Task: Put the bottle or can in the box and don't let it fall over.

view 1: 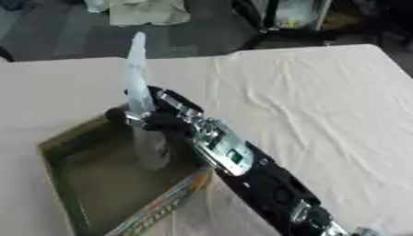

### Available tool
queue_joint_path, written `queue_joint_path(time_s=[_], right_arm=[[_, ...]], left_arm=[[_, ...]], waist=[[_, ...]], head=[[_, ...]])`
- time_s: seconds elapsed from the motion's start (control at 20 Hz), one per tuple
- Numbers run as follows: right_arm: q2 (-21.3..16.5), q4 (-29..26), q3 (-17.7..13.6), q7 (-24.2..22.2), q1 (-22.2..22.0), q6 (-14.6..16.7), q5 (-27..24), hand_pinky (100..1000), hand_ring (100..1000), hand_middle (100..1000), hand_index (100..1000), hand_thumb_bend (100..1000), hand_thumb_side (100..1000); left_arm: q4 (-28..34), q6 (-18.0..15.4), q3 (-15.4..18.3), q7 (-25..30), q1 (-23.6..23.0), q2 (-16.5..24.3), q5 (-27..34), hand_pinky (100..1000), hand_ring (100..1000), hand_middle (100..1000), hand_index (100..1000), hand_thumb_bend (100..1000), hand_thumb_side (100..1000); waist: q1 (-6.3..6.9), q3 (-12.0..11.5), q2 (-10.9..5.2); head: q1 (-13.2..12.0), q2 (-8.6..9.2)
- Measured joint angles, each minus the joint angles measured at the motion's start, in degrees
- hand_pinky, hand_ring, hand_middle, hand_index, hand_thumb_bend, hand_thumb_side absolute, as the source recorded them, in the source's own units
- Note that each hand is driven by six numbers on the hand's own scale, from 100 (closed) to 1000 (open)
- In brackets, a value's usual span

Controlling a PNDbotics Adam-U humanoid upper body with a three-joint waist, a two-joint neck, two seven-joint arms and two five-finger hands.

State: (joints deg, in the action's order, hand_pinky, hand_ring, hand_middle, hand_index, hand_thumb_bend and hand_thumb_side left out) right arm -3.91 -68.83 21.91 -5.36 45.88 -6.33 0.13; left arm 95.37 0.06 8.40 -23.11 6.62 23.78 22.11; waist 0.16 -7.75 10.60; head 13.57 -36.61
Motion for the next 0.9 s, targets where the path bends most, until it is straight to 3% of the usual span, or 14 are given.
queue_joint_path(time_s=[0.9], right_arm=[[-3.95,-0.36,-0.71,0.43,-0.65,0.53,-0.6,672,945,946,878,668,660]], left_arm=[[-0.01,-0.09,0.02,0.09,-0.01,0.0,0.0,798,774,696,747,572,751]], waist=[[0.21,0.64,0.02]], head=[[-0.55,0.07]])
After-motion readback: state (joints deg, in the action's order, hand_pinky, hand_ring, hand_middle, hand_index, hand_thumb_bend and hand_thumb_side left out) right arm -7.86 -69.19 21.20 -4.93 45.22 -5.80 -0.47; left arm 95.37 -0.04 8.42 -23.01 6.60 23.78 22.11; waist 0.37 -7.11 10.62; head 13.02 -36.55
